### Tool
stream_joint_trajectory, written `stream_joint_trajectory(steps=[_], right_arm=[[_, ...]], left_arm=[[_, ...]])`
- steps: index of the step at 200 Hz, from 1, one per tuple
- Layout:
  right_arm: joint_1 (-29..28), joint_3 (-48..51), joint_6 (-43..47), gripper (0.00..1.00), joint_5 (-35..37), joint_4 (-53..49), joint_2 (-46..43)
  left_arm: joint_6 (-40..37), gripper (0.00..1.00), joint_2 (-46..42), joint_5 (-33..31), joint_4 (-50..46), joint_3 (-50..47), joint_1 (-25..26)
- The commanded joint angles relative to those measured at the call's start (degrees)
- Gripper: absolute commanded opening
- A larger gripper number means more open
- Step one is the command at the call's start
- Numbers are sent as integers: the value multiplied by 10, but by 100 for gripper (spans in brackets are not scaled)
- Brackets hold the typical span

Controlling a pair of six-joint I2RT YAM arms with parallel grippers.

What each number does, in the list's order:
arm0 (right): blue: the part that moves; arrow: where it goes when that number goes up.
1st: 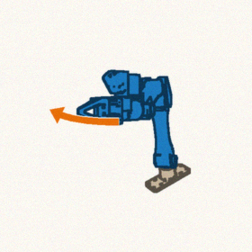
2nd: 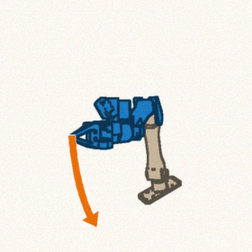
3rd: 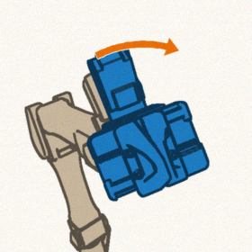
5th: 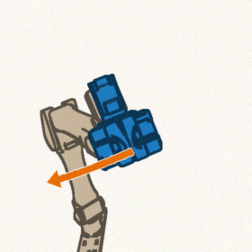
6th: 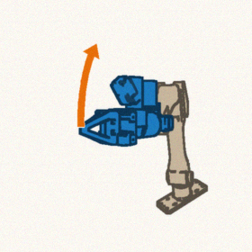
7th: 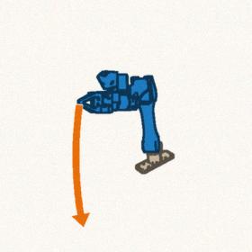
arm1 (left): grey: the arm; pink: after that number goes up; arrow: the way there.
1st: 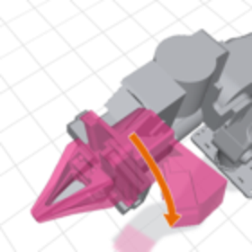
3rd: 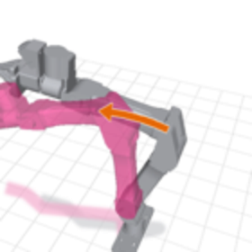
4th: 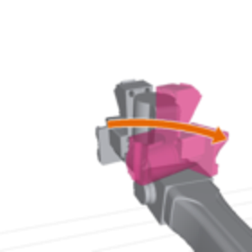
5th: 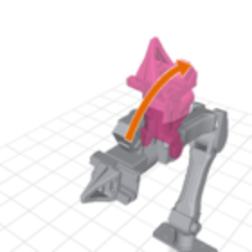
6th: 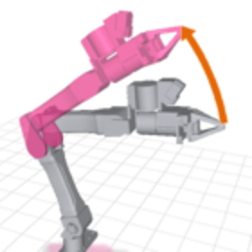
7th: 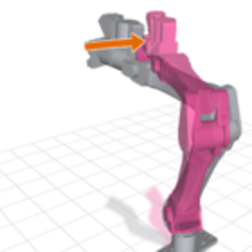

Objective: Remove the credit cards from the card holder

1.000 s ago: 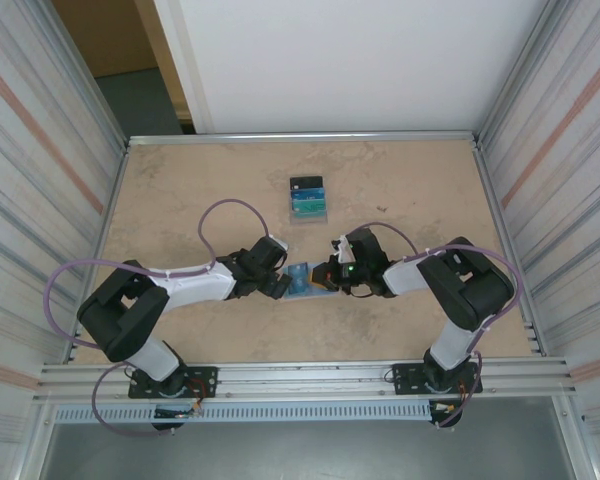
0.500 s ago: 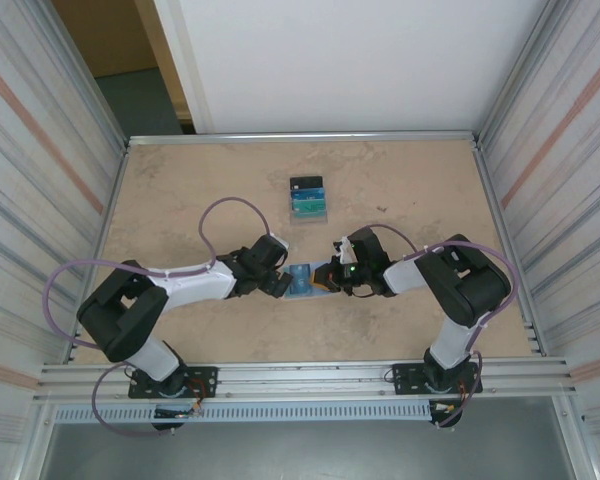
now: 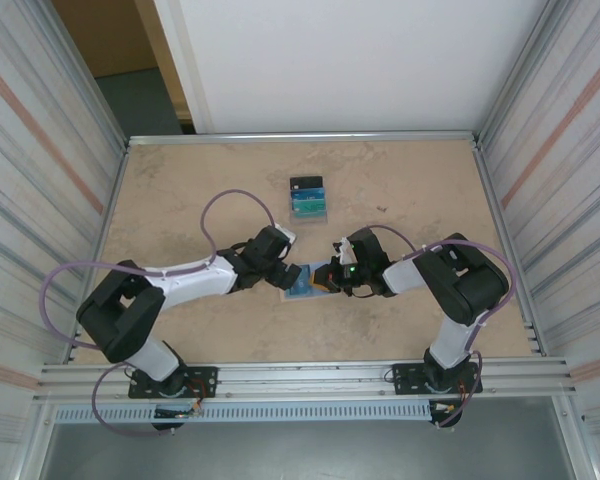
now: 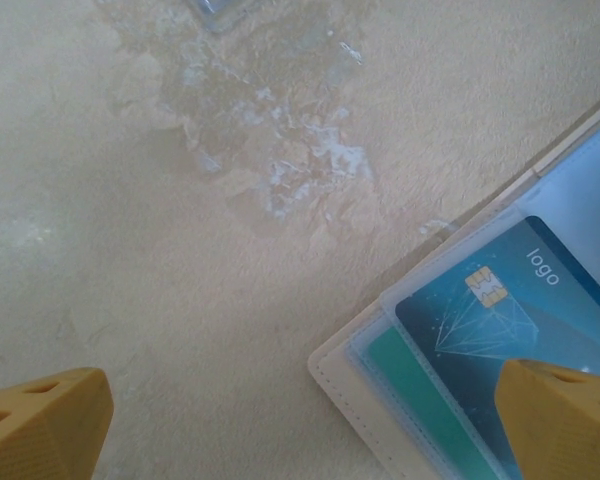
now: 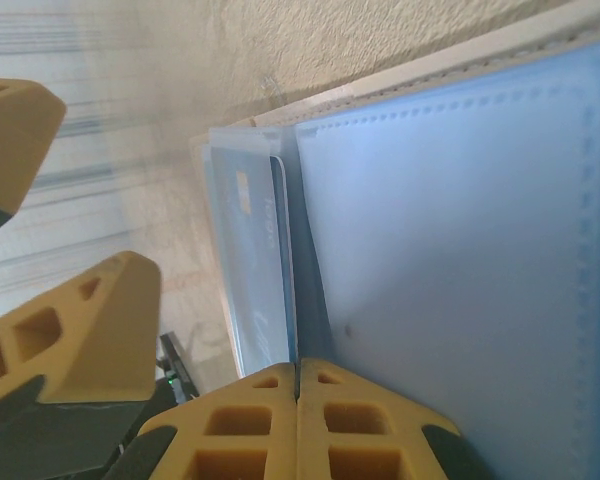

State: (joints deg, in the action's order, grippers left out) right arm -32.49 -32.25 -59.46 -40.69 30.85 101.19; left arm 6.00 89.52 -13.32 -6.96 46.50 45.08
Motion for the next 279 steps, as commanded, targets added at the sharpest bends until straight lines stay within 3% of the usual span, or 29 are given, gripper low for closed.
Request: stream_joint_trajectory(steps=[1, 279], right_arm=[[0, -10, 9, 0, -5, -11, 15], [13, 11, 17, 4, 10, -29, -26]], left_arm=[[-8, 99, 18, 18, 2, 9, 4], [-37, 99, 46, -21, -26, -6, -8]])
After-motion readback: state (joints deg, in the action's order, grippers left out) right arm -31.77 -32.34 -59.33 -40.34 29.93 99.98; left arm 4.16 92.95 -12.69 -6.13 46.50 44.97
